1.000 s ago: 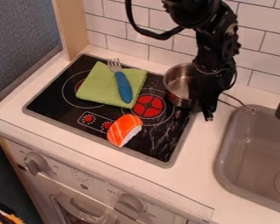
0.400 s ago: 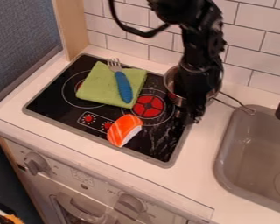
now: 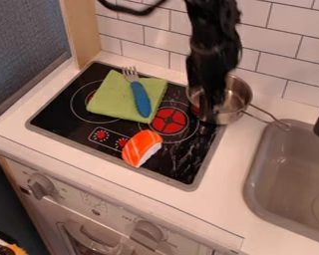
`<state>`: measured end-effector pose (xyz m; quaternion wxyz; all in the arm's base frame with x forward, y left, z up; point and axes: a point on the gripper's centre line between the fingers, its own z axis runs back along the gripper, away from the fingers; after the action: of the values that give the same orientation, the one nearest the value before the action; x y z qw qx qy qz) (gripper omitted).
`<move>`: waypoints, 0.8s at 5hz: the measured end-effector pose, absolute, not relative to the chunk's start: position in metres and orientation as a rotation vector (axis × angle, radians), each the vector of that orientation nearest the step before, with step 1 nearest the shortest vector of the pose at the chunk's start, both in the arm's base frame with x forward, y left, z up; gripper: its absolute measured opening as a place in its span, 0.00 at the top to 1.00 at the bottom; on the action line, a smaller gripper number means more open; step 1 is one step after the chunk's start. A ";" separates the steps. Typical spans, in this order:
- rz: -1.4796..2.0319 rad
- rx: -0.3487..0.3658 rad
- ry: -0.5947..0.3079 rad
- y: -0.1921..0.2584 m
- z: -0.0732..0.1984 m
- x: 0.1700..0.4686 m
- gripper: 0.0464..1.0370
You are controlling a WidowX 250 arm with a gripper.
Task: Move the silver pot to the top right of the burner
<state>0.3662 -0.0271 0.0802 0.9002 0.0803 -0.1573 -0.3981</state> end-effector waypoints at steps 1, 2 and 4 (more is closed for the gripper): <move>-0.804 0.180 -0.381 -0.021 0.108 0.357 0.04; -0.802 0.181 -0.384 -0.020 0.109 0.357 0.04; -0.802 0.181 -0.384 -0.020 0.109 0.357 0.04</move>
<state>0.3566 -0.0203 0.1093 0.8988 0.0876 -0.1854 -0.3875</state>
